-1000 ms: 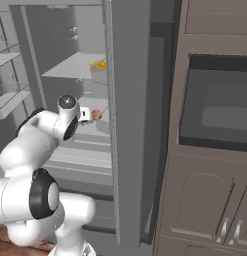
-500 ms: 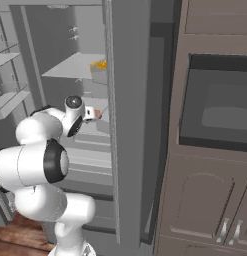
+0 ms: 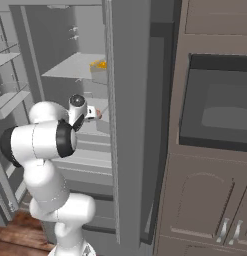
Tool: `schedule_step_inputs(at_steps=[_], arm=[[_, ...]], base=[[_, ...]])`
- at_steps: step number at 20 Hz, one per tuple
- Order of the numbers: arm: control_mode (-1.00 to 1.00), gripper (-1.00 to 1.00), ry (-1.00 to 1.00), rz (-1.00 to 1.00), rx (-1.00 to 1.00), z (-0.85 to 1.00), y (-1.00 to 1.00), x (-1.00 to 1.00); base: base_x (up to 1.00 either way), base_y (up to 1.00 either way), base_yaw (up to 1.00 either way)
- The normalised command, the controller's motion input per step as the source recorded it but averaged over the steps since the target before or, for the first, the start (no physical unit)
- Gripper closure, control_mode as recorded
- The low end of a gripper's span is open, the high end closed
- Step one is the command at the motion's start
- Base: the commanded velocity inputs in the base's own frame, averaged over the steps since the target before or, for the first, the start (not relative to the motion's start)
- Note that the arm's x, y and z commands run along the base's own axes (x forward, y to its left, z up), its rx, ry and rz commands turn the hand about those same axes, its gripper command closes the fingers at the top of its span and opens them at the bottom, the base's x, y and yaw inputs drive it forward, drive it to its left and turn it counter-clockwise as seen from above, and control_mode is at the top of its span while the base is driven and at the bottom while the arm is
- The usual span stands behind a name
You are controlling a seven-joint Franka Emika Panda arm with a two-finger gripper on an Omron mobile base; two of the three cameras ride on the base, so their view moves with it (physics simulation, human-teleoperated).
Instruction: Take the cheese, steak, and onion from the fridge and place them on the plate on the dining counter to create an appetizer plate.
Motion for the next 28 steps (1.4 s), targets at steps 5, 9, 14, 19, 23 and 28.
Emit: schedule_step_inputs(at_steps=[5, 9, 14, 19, 23, 28], arm=[[-1.0, -1.0, 0.0, 0.02, 0.0, -0.32, 0.11, 0.49], [-1.0, -1.0, 0.0, 0.02, 0.0, -0.33, 0.17, 0.51], [-1.0, -1.0, 0.0, 0.01, 0.0, -0.3, 0.17, 0.52], [-1.0, -1.0, 0.0, 0.01, 0.0, -0.25, 0.13, 0.59], [-1.0, -1.0, 0.0, 0.0, 0.0, -0.21, 0.15, 0.64], [-1.0, -1.0, 0.0, 0.0, 0.0, -0.22, 0.17, 0.66]], base=[[0.0, 0.0, 0.0], [0.0, 0.0, 0.0], [0.0, 0.0, 0.0], [0.0, 0.0, 0.0], [0.0, 0.0, 0.0], [0.0, 0.0, 0.0]])
